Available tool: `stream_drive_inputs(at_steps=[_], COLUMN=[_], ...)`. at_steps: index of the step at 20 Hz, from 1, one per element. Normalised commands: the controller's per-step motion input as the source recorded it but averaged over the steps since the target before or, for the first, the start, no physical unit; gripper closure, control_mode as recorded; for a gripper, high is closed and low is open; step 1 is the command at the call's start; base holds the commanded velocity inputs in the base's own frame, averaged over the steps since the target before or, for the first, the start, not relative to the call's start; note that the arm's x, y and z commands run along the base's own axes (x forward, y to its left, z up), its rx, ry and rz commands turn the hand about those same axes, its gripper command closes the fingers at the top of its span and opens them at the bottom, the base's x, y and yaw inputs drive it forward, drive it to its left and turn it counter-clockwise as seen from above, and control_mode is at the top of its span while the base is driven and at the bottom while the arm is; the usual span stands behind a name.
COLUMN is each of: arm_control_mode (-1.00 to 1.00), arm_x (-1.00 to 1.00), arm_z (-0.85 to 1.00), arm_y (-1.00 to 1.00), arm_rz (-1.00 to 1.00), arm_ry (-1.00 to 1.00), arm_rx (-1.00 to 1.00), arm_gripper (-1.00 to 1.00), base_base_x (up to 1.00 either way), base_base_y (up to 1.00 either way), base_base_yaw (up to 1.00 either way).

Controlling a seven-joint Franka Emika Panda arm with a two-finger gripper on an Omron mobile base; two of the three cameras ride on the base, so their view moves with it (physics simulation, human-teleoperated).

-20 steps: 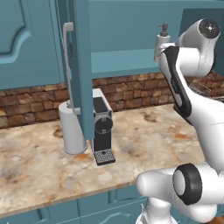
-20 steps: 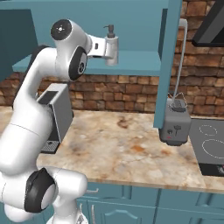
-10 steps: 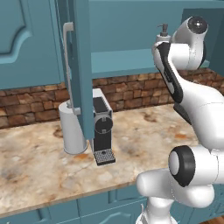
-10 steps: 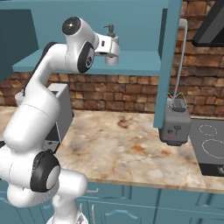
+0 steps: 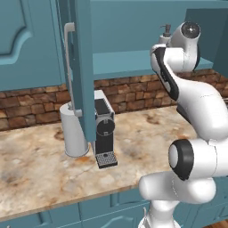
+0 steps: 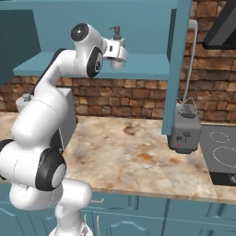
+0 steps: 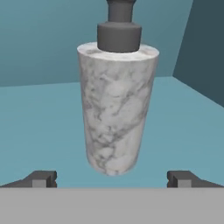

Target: Locate and retrieve the dish brush and soap dispenser from the cabinet. Place them next to the sink.

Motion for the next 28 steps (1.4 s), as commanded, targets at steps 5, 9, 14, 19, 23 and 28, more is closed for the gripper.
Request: stream_drive_inputs(at_steps=[5, 9, 14, 19, 23, 28], arm_control_mode=[-1.0, -1.0, -1.0, -1.0, -1.0, -1.0], arm_x=[0.35, 0.34, 0.36, 0.22, 0.09, 0.02], arm_z=[-0.01, -0.06, -0.09, -0.07, 0.0, -0.07], arm_y=[0.0, 0.0, -0.04, -0.12, -0.04, 0.0], arm_rz=[-0.01, -0.02, -0.02, -0.01, 0.0, 0.0], arm_ry=[-0.01, 0.0, 0.0, 0.0, -0.02, -0.03], arm_rx=[0.0, 0.0, 0.0, 0.0, 0.0, 0.0], arm_gripper=[-1.0, -1.0, -1.0, -1.0, -1.0, 1.0], base_base_x=[0.0, 0.0, 0.0, 0.0, 0.0, 0.0], base_base_y=[0.0, 0.0, 0.0, 0.0, 0.0, 0.0], base_base_yaw=[0.0, 0.0, 0.0, 0.0, 0.0, 0.0])
